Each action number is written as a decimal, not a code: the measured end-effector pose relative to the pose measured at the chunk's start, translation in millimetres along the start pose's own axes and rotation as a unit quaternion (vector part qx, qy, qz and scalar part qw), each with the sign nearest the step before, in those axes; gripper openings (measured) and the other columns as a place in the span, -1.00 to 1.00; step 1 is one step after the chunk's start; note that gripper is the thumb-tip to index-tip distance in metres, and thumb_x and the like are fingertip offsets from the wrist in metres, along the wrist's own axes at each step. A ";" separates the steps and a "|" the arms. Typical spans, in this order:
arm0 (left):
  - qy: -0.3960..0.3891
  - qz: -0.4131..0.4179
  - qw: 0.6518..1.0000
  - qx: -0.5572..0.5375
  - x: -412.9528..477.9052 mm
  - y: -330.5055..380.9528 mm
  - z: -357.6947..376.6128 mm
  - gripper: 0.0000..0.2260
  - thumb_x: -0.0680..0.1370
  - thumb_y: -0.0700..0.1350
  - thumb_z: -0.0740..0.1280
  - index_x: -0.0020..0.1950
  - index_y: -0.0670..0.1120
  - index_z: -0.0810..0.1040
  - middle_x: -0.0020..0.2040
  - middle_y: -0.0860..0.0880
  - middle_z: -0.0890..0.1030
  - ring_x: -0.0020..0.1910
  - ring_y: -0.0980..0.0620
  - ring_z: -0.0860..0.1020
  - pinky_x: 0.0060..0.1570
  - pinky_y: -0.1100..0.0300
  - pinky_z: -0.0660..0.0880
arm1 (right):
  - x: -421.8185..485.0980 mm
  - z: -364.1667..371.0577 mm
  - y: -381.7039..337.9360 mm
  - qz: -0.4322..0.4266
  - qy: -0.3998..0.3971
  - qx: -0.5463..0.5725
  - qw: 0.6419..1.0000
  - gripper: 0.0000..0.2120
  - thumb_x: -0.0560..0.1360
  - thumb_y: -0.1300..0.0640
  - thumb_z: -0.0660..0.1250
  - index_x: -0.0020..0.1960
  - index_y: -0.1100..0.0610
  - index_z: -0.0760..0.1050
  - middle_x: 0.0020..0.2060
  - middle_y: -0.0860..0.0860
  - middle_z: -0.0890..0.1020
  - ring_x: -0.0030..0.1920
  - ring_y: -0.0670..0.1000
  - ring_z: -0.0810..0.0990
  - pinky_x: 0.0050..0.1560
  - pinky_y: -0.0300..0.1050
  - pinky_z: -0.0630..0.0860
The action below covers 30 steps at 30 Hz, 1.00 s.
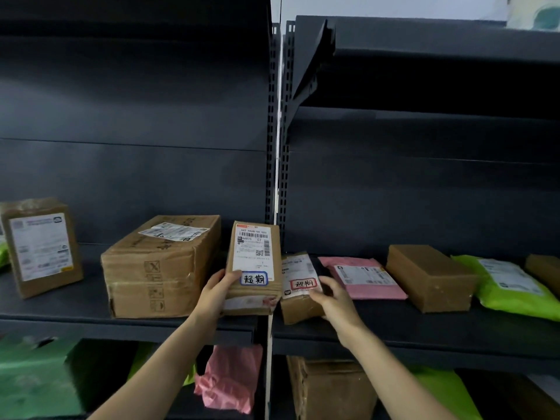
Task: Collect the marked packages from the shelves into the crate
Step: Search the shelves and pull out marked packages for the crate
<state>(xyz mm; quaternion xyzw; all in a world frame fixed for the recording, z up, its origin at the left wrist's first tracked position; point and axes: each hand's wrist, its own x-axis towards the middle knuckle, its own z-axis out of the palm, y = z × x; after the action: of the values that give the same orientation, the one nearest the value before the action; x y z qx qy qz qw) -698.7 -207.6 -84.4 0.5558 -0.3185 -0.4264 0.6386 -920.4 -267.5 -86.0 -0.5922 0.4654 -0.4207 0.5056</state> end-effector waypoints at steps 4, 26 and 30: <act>-0.029 0.029 0.999 -0.007 -2.4 3.2 1.1 -0.63 0.48 0.03 0.38 0.26 0.01 0.48 0.04 -0.07 0.68 0.04 -0.05 0.64 -0.01 0.05 0.54 | -8.9 -3.4 2.4 -0.060 0.034 0.019 0.997 -0.63 0.45 0.22 0.37 0.18 -0.03 0.36 0.02 -0.12 0.52 0.01 -0.18 0.49 -0.04 -0.35 0.41; -0.081 0.105 0.991 -0.010 -26.3 10.0 23.5 -0.58 0.54 -0.05 0.31 0.39 -0.01 0.38 0.14 -0.06 0.65 0.15 -0.06 0.60 0.27 -0.10 0.44 | -31.5 -39.4 -2.9 -0.147 0.011 0.059 0.987 -0.59 0.48 0.15 0.35 0.25 -0.17 0.37 0.11 -0.22 0.56 0.19 -0.16 0.49 0.19 -0.17 0.43; -0.104 0.117 0.988 0.004 -33.1 12.1 23.6 -0.56 0.50 -0.04 0.33 0.37 0.03 0.39 0.11 0.00 0.67 0.10 0.02 0.62 0.20 0.01 0.48 | -36.9 -49.1 -4.6 -0.157 0.003 0.044 0.987 -0.61 0.48 0.16 0.35 0.18 -0.21 0.37 0.07 -0.26 0.56 0.13 -0.24 0.51 -0.01 -0.34 0.48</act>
<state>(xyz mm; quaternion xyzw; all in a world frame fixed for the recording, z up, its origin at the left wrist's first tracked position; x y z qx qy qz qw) -731.5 -188.1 -66.1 0.4699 -0.4480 -0.4031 0.6450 -975.2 -241.3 -75.9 -0.6337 0.3499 -0.5167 0.4572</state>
